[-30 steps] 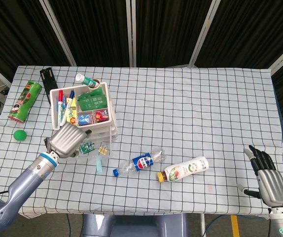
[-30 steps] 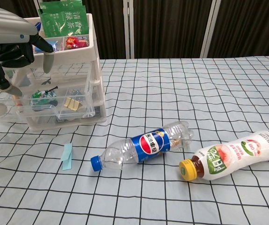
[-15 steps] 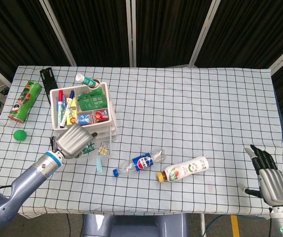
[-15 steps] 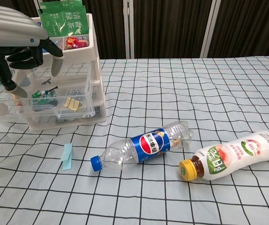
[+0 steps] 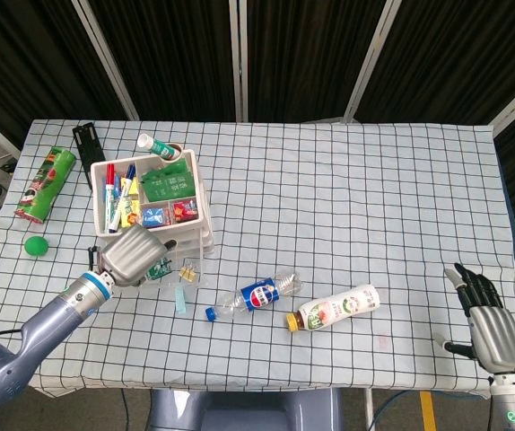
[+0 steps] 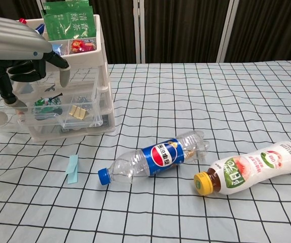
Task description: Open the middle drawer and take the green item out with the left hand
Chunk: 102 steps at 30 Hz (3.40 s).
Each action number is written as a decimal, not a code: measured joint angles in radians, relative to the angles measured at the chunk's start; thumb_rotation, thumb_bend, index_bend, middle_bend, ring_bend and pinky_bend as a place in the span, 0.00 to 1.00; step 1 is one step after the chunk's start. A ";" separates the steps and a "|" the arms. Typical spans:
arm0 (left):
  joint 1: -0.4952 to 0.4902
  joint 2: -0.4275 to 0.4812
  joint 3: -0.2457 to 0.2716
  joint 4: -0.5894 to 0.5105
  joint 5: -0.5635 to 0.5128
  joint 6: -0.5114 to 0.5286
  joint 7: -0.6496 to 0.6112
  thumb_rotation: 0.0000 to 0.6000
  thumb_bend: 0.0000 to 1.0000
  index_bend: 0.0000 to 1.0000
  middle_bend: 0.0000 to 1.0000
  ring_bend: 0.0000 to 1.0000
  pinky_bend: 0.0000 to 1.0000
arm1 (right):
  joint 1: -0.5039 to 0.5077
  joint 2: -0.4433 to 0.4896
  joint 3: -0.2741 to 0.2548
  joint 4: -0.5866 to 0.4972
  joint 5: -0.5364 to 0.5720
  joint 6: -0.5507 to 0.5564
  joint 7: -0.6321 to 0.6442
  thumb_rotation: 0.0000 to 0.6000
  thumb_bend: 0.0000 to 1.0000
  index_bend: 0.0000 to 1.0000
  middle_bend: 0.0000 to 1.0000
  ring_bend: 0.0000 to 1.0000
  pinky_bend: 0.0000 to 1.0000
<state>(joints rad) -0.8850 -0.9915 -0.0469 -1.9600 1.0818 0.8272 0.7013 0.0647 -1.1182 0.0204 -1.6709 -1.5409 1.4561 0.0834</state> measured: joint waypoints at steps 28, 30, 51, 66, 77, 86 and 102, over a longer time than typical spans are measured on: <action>-0.056 -0.027 0.053 -0.024 -0.135 0.020 0.058 1.00 0.04 0.47 0.82 0.74 0.72 | -0.001 0.004 0.000 -0.002 -0.003 0.005 0.010 1.00 0.04 0.00 0.00 0.00 0.00; -0.059 -0.025 0.054 -0.026 -0.136 0.022 0.059 1.00 0.09 0.47 0.82 0.74 0.72 | -0.001 0.003 0.000 -0.002 -0.003 0.005 0.010 1.00 0.04 0.00 0.00 0.00 0.00; -0.067 -0.024 0.072 -0.040 -0.138 0.041 0.051 1.00 0.32 0.50 0.82 0.74 0.72 | -0.002 0.005 0.000 -0.002 -0.005 0.006 0.015 1.00 0.04 0.00 0.00 0.00 0.00; -0.071 -0.007 0.072 -0.054 -0.137 0.058 0.036 1.00 0.37 0.51 0.82 0.74 0.72 | -0.002 0.005 -0.001 -0.002 -0.005 0.005 0.015 1.00 0.04 0.00 0.00 0.00 0.00; -0.066 0.011 0.066 -0.066 -0.123 0.072 0.018 1.00 0.37 0.52 0.82 0.74 0.72 | -0.002 0.006 0.000 -0.003 -0.003 0.005 0.015 1.00 0.04 0.00 0.00 0.00 0.00; -0.063 0.056 0.050 -0.107 -0.109 0.086 0.001 1.00 0.37 0.52 0.82 0.74 0.72 | -0.001 0.005 0.001 -0.002 0.001 0.002 0.015 1.00 0.04 0.00 0.00 0.00 0.00; 0.011 0.228 0.034 -0.202 0.009 0.127 -0.103 1.00 0.37 0.51 0.82 0.74 0.72 | -0.003 0.005 -0.002 -0.004 -0.005 0.006 0.012 1.00 0.04 0.00 0.00 0.00 0.00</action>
<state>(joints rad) -0.8740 -0.7631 -0.0130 -2.1620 1.0909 0.9544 0.5982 0.0620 -1.1129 0.0188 -1.6749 -1.5459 1.4616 0.0959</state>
